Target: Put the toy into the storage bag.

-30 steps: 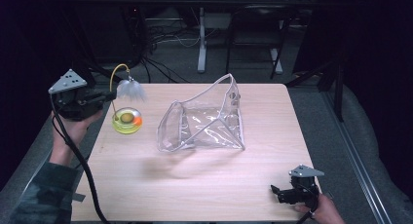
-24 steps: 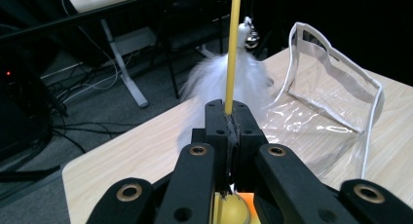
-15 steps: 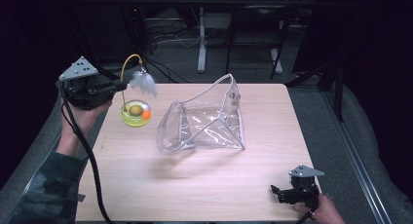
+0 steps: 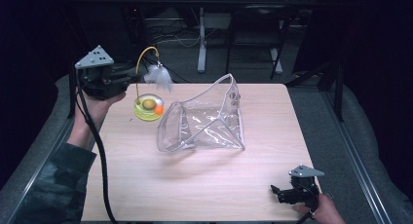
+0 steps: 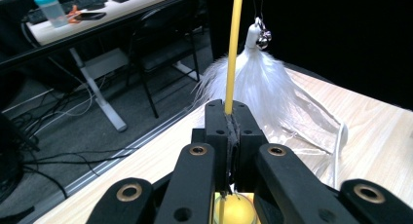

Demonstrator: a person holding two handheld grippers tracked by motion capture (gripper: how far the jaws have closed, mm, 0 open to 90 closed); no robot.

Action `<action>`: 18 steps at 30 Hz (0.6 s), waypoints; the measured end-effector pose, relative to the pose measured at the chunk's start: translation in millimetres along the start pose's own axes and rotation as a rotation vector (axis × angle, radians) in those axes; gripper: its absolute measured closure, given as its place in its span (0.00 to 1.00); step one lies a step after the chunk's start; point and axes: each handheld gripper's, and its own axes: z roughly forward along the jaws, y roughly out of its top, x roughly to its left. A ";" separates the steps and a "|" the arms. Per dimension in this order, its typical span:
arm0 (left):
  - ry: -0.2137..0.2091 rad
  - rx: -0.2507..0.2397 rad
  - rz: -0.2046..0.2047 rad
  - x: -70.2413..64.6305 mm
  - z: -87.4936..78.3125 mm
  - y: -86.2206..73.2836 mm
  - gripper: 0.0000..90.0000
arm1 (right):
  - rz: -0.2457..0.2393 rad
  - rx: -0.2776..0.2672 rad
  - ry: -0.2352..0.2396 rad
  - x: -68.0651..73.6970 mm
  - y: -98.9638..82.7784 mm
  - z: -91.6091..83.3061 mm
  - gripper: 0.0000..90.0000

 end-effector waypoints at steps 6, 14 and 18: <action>-0.026 0.010 0.009 -4.3 13.2 5.6 0.98 | -0.001 0.000 0.000 -0.1 0.0 0.0 0.00; -0.059 0.008 0.019 -12.0 29.5 12.4 0.98 | 0.000 0.000 0.000 0.0 0.0 0.0 0.00; -0.082 0.019 0.023 -15.8 38.3 14.0 0.98 | 0.000 0.000 0.000 0.0 0.0 0.0 0.00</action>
